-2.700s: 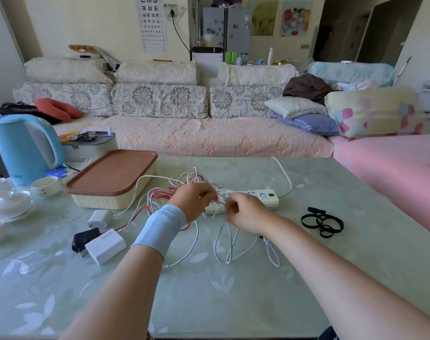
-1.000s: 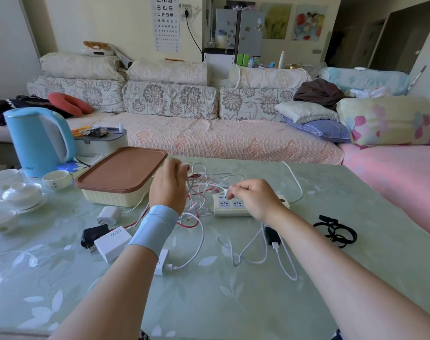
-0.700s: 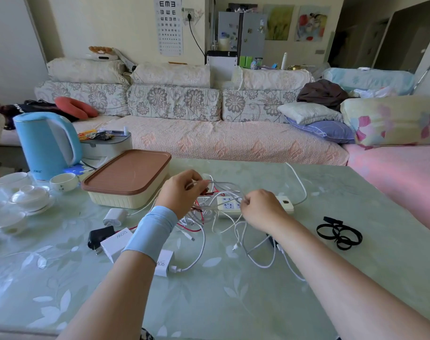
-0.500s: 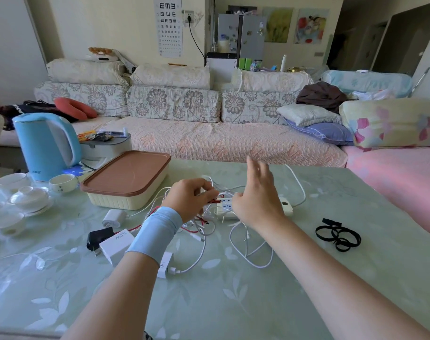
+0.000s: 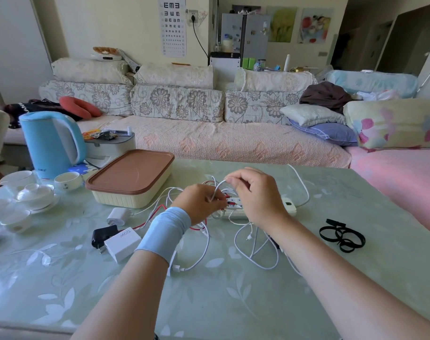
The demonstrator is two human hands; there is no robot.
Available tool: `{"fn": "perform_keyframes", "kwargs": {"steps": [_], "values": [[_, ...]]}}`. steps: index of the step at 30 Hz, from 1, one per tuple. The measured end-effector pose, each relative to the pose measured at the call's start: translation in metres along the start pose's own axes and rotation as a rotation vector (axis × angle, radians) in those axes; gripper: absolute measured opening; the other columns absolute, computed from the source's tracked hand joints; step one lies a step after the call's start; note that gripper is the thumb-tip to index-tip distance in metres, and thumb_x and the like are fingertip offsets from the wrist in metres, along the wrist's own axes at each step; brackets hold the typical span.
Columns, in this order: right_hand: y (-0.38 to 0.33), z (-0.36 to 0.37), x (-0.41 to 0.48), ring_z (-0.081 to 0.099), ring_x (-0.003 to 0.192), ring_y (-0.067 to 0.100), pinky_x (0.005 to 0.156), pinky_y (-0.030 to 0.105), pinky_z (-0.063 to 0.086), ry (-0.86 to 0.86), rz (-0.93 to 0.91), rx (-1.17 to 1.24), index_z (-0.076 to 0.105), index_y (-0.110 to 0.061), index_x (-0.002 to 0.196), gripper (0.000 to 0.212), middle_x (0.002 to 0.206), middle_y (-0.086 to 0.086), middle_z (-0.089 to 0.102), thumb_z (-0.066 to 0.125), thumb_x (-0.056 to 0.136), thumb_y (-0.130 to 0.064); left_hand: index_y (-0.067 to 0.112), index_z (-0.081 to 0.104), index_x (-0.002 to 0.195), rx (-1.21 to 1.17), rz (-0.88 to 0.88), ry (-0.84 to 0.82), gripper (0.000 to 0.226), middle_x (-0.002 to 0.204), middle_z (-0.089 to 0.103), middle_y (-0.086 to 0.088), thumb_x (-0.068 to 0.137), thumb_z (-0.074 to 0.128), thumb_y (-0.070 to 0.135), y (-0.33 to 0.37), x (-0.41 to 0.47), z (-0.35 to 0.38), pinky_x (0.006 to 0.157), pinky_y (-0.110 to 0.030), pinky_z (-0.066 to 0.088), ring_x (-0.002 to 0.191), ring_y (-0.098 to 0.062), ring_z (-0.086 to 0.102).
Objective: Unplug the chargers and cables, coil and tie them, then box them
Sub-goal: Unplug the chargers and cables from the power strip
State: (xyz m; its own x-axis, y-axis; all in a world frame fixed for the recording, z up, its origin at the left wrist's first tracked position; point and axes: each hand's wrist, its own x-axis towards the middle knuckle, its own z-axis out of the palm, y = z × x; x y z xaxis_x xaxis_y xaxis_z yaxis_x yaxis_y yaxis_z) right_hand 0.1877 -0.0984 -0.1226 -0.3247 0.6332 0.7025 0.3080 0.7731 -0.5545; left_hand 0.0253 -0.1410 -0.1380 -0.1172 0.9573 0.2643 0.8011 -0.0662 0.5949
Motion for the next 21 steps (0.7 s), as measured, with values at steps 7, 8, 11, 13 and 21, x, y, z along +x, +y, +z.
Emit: {"fn": "perform_keyframes", "kwargs": {"steps": [7, 8, 11, 13, 21], "values": [[-0.006, -0.003, 0.001, 0.061, 0.073, 0.010, 0.070, 0.025, 0.046, 0.226, 0.060, 0.115, 0.072, -0.011, 0.089, 0.019, 0.078, -0.003, 0.070, 0.058, 0.094, -0.024, 0.042, 0.071, 0.081, -0.028, 0.024, 0.170, 0.009, 0.090, 0.055, 0.013, 0.075, 0.077, 0.039, -0.006, 0.006, 0.002, 0.068, -0.023, 0.043, 0.069, 0.001, 0.054], [-0.005, -0.004, 0.001, 0.061, 0.074, 0.011, 0.071, 0.025, 0.046, 0.234, 0.065, 0.123, 0.071, -0.012, 0.090, 0.021, 0.078, -0.002, 0.070, 0.056, 0.094, -0.025, 0.042, 0.072, 0.083, -0.019, -0.008, 0.203, 0.010, 0.092, 0.055, 0.013, 0.075, 0.077, 0.043, -0.008, 0.007, 0.001, 0.066, -0.023, 0.041, 0.070, 0.000, 0.055], [-0.002, -0.004, -0.002, 0.058, 0.071, 0.011, 0.069, 0.027, 0.045, 0.193, 0.095, 0.080, 0.069, -0.014, 0.089, 0.019, 0.073, -0.006, 0.065, 0.054, 0.094, -0.025, 0.043, 0.073, 0.089, 0.061, -0.115, 0.276, 0.015, 0.091, 0.057, 0.013, 0.077, 0.071, 0.051, -0.014, 0.008, -0.003, 0.065, -0.025, 0.040, 0.080, -0.008, 0.058], [0.002, -0.003, -0.001, 0.059, 0.074, 0.015, 0.068, 0.031, 0.046, 0.083, 0.208, -0.070, 0.066, -0.017, 0.086, 0.015, 0.073, -0.008, 0.064, 0.053, 0.094, -0.020, 0.042, 0.074, 0.090, 0.113, -0.136, 0.252, 0.015, 0.089, 0.058, 0.012, 0.081, 0.067, 0.052, -0.019, 0.007, -0.004, 0.067, -0.026, 0.042, 0.085, -0.012, 0.058], [-0.006, 0.003, -0.008, 0.019, 0.147, 0.030, 0.119, 0.038, 0.023, -0.351, 0.177, -0.562, 0.024, -0.002, 0.152, 0.075, 0.161, 0.014, 0.016, 0.053, 0.084, -0.004, 0.042, 0.074, 0.096, 0.250, -0.003, 0.124, 0.018, 0.098, 0.059, 0.013, 0.081, 0.068, 0.049, -0.009, -0.001, -0.002, 0.069, -0.026, 0.041, 0.092, -0.012, 0.057]]}}
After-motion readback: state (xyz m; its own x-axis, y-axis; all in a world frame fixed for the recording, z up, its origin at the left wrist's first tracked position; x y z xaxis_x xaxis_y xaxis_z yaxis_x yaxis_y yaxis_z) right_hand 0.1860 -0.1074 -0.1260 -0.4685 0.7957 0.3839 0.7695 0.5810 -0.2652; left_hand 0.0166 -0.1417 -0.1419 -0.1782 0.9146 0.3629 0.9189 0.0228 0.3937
